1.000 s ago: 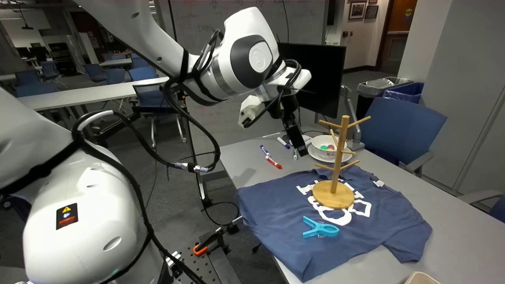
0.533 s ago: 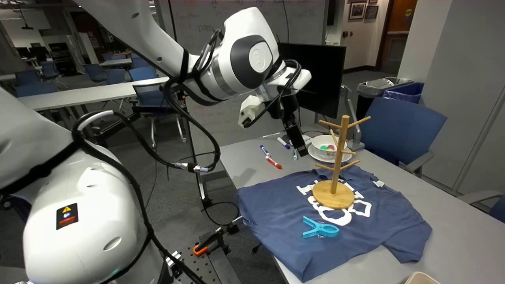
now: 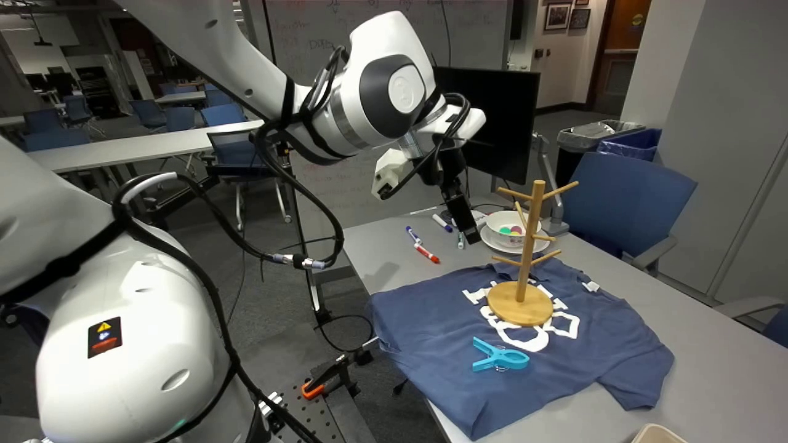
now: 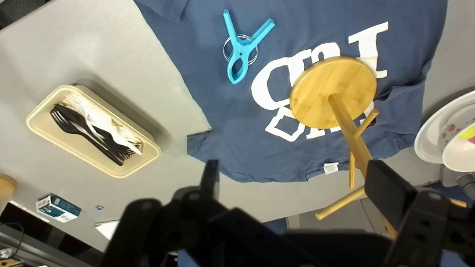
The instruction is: Pick up the light blue cloth peg and put it on the table.
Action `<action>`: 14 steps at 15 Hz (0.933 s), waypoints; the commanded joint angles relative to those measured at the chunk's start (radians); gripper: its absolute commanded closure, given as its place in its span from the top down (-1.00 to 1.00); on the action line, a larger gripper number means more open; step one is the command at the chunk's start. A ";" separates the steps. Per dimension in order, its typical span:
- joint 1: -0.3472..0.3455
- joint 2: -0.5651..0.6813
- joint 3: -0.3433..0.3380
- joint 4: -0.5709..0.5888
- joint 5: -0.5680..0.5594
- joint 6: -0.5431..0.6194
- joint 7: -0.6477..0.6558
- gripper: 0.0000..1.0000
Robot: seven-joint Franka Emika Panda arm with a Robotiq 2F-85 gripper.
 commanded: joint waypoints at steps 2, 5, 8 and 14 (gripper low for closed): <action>-0.051 -0.004 0.053 -0.002 0.041 0.006 -0.031 1.00; -0.051 -0.004 0.053 -0.002 0.041 0.006 -0.031 1.00; -0.052 -0.004 0.053 -0.002 0.041 0.006 -0.031 1.00; -0.069 -0.001 0.077 -0.001 0.051 0.005 -0.026 1.00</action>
